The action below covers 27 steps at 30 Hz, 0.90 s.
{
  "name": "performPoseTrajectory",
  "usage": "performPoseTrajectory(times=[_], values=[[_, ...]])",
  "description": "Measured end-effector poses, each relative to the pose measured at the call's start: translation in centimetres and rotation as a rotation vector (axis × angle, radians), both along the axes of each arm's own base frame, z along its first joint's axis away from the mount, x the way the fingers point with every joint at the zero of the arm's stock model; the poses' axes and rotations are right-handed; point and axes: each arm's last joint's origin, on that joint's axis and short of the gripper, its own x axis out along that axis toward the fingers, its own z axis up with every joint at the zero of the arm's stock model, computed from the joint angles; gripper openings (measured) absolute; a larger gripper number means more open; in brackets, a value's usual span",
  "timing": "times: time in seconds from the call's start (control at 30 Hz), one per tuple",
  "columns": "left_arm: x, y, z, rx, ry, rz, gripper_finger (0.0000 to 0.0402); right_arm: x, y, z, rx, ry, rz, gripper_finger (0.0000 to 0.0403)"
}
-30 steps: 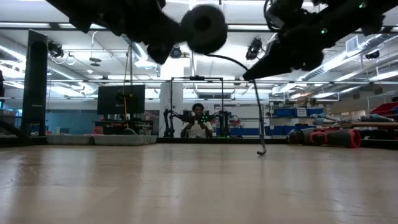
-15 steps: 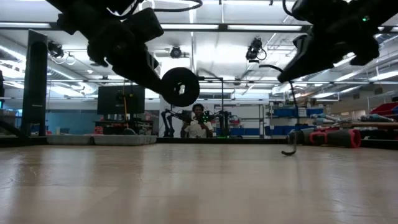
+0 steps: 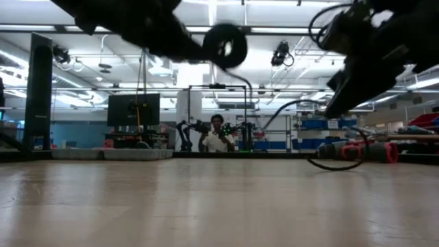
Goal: Coil cords
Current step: Uncoil the black wire from the black spool
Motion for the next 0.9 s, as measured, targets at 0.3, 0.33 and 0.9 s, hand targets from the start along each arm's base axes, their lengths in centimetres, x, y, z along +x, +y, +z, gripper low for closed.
performPoseTrajectory(times=[0.3,0.33,0.9], values=[[0.4,-0.4,1.7,-0.041,-0.179,-0.14,0.0,2.0,-3.4,-2.7,0.072,0.007,-0.118,0.0078],[0.4,-0.4,1.8,-0.043,-0.183,-0.143,0.0,2.1,-3.6,-2.9,0.121,0.022,-0.104,0.0088],[0.3,-0.6,1.5,-0.159,-0.14,-0.188,0.0,0.9,-4.3,-0.8,0.389,0.037,0.047,0.0134]])
